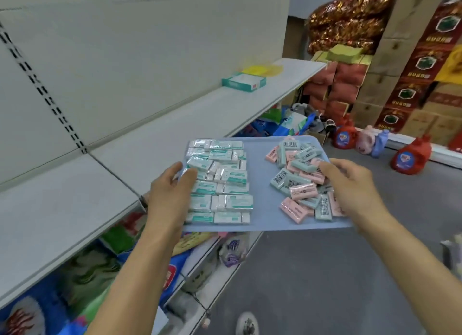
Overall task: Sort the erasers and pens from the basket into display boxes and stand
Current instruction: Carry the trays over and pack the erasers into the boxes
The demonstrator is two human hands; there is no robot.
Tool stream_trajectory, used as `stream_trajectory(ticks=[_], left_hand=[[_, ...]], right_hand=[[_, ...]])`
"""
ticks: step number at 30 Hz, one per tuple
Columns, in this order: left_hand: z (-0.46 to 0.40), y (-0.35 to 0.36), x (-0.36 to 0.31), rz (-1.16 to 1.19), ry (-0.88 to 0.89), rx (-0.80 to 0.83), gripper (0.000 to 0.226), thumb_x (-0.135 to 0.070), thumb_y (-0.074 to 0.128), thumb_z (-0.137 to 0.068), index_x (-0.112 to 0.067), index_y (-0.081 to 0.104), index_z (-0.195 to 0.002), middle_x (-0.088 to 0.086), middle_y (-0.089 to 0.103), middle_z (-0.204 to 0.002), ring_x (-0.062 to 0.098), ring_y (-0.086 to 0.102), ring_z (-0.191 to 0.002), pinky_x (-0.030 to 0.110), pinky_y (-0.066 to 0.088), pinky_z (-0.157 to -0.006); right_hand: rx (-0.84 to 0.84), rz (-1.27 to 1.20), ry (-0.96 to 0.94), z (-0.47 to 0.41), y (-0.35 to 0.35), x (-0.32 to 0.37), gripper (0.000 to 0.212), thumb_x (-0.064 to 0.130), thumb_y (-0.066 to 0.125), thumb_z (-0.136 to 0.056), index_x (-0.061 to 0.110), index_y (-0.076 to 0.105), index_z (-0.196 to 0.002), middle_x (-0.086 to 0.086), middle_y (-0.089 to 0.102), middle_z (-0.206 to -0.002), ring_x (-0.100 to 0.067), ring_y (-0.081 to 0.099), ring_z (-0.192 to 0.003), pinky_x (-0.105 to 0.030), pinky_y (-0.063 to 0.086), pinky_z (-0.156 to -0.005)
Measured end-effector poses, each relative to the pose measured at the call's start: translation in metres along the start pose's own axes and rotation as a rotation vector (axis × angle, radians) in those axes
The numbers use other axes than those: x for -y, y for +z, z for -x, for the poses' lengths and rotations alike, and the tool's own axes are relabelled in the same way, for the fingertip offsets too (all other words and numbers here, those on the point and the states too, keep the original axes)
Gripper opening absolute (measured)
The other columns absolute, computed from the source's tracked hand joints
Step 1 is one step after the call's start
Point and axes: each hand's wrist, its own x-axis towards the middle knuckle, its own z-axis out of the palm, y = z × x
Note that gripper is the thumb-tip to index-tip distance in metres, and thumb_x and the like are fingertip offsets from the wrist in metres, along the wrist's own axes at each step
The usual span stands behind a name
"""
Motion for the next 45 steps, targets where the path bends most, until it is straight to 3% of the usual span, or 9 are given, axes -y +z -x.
stream_trajectory(ticks=[4,7,12,15,20,26,31,36,45], left_hand=[[-0.064,0.031,-0.001,-0.008,0.024,-0.061,0.042,-0.027,0.060,-0.093,-0.023,0.053,-0.135,-0.006,0.071,-0.089,0.006,0.070,-0.062,0.024,0.053,-0.059],[-0.115,0.049,0.000,0.016,-0.009,-0.124,0.046,-0.030,0.062,-0.092,-0.025,0.053,-0.137,-0.003,0.071,-0.095,0.014,0.072,-0.074,0.036,0.058,-0.075],[-0.197,0.072,-0.003,0.059,-0.062,-0.239,0.044,-0.031,0.062,-0.092,-0.025,0.053,-0.135,0.002,0.071,-0.102,0.020,0.072,-0.080,0.041,0.058,-0.081],[-0.234,0.082,-0.008,0.019,-0.108,-0.306,0.043,-0.032,0.061,-0.092,-0.020,0.055,-0.133,0.004,0.070,-0.109,0.020,0.071,-0.084,0.041,0.056,-0.085],[-0.270,0.095,-0.006,-0.049,-0.116,-0.400,0.014,-0.029,0.058,-0.094,-0.022,0.070,-0.094,0.001,0.076,-0.084,0.016,0.073,-0.070,0.035,0.058,-0.070],[-0.297,0.109,0.007,-0.182,-0.129,-0.604,0.052,-0.056,0.053,-0.085,-0.025,0.060,-0.126,-0.003,0.072,-0.105,0.016,0.071,-0.086,0.043,0.057,-0.084],[-0.306,0.139,0.007,-0.338,-0.056,-0.831,0.028,-0.039,0.044,-0.098,-0.023,0.064,-0.109,-0.003,0.071,-0.095,0.013,0.066,-0.081,0.034,0.053,-0.071],[-0.311,0.165,0.008,-0.551,-0.077,-1.035,0.039,-0.040,0.032,-0.100,-0.017,0.064,-0.107,0.001,0.069,-0.094,0.021,0.063,-0.085,0.028,0.040,-0.063],[-0.314,0.163,-0.015,-0.805,-0.335,-0.879,0.055,-0.052,0.021,-0.101,-0.016,0.055,-0.124,0.006,0.064,-0.111,0.021,0.052,-0.088,0.033,0.037,-0.075]], right_hand=[[0.063,0.001,-0.021,-0.085,0.024,-0.006,0.017,0.028,0.057,-0.096,0.017,0.065,-0.107,0.003,0.070,-0.086,0.001,0.066,-0.055,-0.013,0.046,-0.046],[0.108,0.030,-0.052,-0.150,0.051,-0.009,0.014,0.029,0.058,-0.095,0.020,0.067,-0.099,-0.004,0.073,-0.090,-0.015,0.070,-0.068,-0.032,0.055,-0.062],[0.221,0.096,-0.098,-0.255,0.102,-0.001,0.020,0.037,0.058,-0.093,0.020,0.068,-0.099,-0.001,0.071,-0.083,-0.020,0.069,-0.071,-0.040,0.056,-0.071],[0.299,0.074,-0.128,-0.309,0.132,0.006,0.017,0.035,0.059,-0.093,0.020,0.066,-0.098,0.004,0.071,-0.085,-0.012,0.069,-0.074,-0.032,0.055,-0.068],[0.418,0.068,-0.149,-0.372,0.173,0.005,0.012,0.033,0.059,-0.094,0.021,0.063,-0.098,0.010,0.067,-0.079,-0.002,0.066,-0.063,-0.021,0.050,-0.055],[0.596,0.141,-0.203,-0.431,0.215,-0.005,0.017,0.036,0.057,-0.094,0.022,0.064,-0.100,0.012,0.066,-0.086,0.002,0.064,-0.069,-0.019,0.046,-0.059],[0.727,0.370,-0.315,-0.481,0.250,-0.004,0.032,0.044,0.048,-0.096,0.018,0.067,-0.094,0.002,0.068,-0.087,-0.010,0.062,-0.077,-0.032,0.046,-0.067],[0.847,0.403,-0.367,-0.508,0.266,-0.004,0.036,0.043,0.047,-0.096,0.015,0.066,-0.086,-0.001,0.068,-0.078,-0.018,0.066,-0.071,-0.036,0.053,-0.066],[0.958,0.444,-0.394,-0.525,0.268,0.000,0.042,0.044,0.046,-0.096,0.007,0.065,-0.093,-0.009,0.069,-0.082,-0.022,0.067,-0.072,-0.040,0.056,-0.071]])
